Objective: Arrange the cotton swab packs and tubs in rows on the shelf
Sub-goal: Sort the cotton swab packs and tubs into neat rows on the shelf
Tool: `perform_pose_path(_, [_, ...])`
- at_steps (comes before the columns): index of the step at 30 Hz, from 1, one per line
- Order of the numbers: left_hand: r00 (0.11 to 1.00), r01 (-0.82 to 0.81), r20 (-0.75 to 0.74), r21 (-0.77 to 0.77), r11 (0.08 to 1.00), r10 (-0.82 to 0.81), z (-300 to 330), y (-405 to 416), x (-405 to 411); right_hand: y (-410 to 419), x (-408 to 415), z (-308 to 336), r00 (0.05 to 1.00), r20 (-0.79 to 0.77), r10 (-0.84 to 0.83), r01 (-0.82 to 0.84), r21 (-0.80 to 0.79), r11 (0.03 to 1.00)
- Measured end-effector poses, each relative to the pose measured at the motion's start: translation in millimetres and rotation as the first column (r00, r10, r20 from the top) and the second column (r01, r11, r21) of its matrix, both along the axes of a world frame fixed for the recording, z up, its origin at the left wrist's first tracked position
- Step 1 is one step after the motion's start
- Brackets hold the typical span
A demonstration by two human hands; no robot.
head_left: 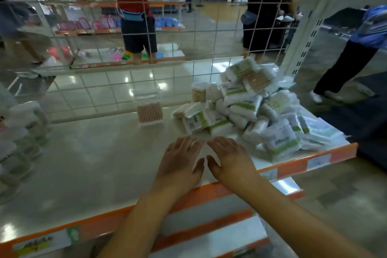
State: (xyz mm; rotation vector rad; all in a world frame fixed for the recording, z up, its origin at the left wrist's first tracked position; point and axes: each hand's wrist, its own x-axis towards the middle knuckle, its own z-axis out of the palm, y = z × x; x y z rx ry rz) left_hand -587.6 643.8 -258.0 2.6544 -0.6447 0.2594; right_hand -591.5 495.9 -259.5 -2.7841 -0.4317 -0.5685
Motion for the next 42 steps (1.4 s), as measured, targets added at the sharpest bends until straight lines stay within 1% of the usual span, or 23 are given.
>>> perform_pose_path(3, [1.0,0.002,0.024,-0.013,1.0,-0.002,-2.5,-28.1,1.7,-26.7,1.3,-2.2,1.0,0.011,-0.012,0.012,-0.003,1.0])
perform_pose_path(6, [1.0,0.018,-0.016,0.002,1.0,-0.018,-9.3,-54.8,6.3,-53.3,2.3,-2.4,1.0,0.013,-0.027,0.027,0.014,1.0])
perform_pose_path(10, [1.0,0.028,-0.007,0.004,1.0,-0.028,-11.9,-87.0,12.9,-87.8,5.5,0.0,1.0,0.008,0.008,-0.009,0.11,0.994])
perform_pose_path(13, [0.999,0.025,0.037,-0.055,0.998,-0.023,-12.8,-108.8,16.4,-109.9,7.9,4.0,0.994,0.098,0.044,-0.058,0.153,0.987])
perform_pose_path(16, [0.994,0.056,0.094,-0.102,0.993,-0.047,-12.7,-127.8,19.1,-132.2,14.5,2.2,0.979,0.2,0.048,-0.09,0.209,0.974])
perform_pose_path(20, [0.997,0.069,0.054,-0.131,0.989,-0.063,-17.0,-147.3,22.1,-157.0,20.2,0.2,0.973,0.232,0.016,-0.071,0.231,0.97])
perform_pose_path(22, [0.998,0.058,0.003,-0.122,0.991,-0.058,-20.3,-154.6,23.2,-165.3,21.8,0.4,0.977,0.214,-0.011,-0.037,0.22,0.975])
perform_pose_path(24, [0.999,0.025,-0.04,-0.11,0.994,-0.03,-23.3,-159.1,25.3,-171.6,23.0,-0.1,0.986,0.163,-0.039,0.002,0.22,0.975])
perform_pose_path(26, [0.999,0.001,-0.043,-0.127,0.992,-0.006,-23.7,-162.8,24.9,-175.7,24.7,-2.8,0.995,0.071,-0.075,0.058,0.214,0.975])
perform_pose_path(28, [0.999,-0.022,-0.045,-0.165,0.986,0.014,-24.0,-165.1,23.4,-179.3,26.2,-6.7,0.994,-0.019,-0.108,0.11,0.166,0.98])
perform_pose_path(31, [0.996,-0.054,-0.086,-0.215,0.975,0.036,-24.3,-167.4,21.1,-181.4,26.0,-7.2,0.992,-0.074,-0.104,0.112,0.112,0.987])
perform_pose_path(33, [0.996,-0.056,-0.074,-0.241,0.969,0.039,-24.6,-167.9,19.9,-182.5,24.8,-6.0,0.986,-0.143,-0.081,0.1,0.134,0.986])
perform_pose_path(34, [0.995,-0.062,-0.087,-0.241,0.969,0.042,-25.4,-168.0,20.2,-183.3,24.6,-5.8,0.989,-0.135,-0.065,0.085,0.147,0.985])
perform_pose_path(36, [0.995,-0.055,-0.099,-0.203,0.978,0.035,-26.6,-167.8,21.1,-186.3,25.8,-7.1,0.997,-0.072,-0.016,0.031,0.216,0.976])
perform_pose_path(38, [0.994,-0.056,-0.099,-0.176,0.983,0.039,-28.1,-167.5,22.4,-188.3,26.3,-6.8,0.998,-0.053,0.031,-0.011,0.338,0.941])
perform_pose_path(40, [0.985,-0.115,-0.157,-0.26,0.959,0.075,-27.7,-166.2,22.4,-187.7,26.6,-3.1,0.997,-0.05,0.057,-0.028,0.464,0.886])
perform_pose_path(42, [0.97,-0.178,-0.222,-0.391,0.903,0.095,-25.5,-163.8,22.0,-184.7,26.3,1.8,0.995,-0.063,0.072,-0.022,0.587,0.809])
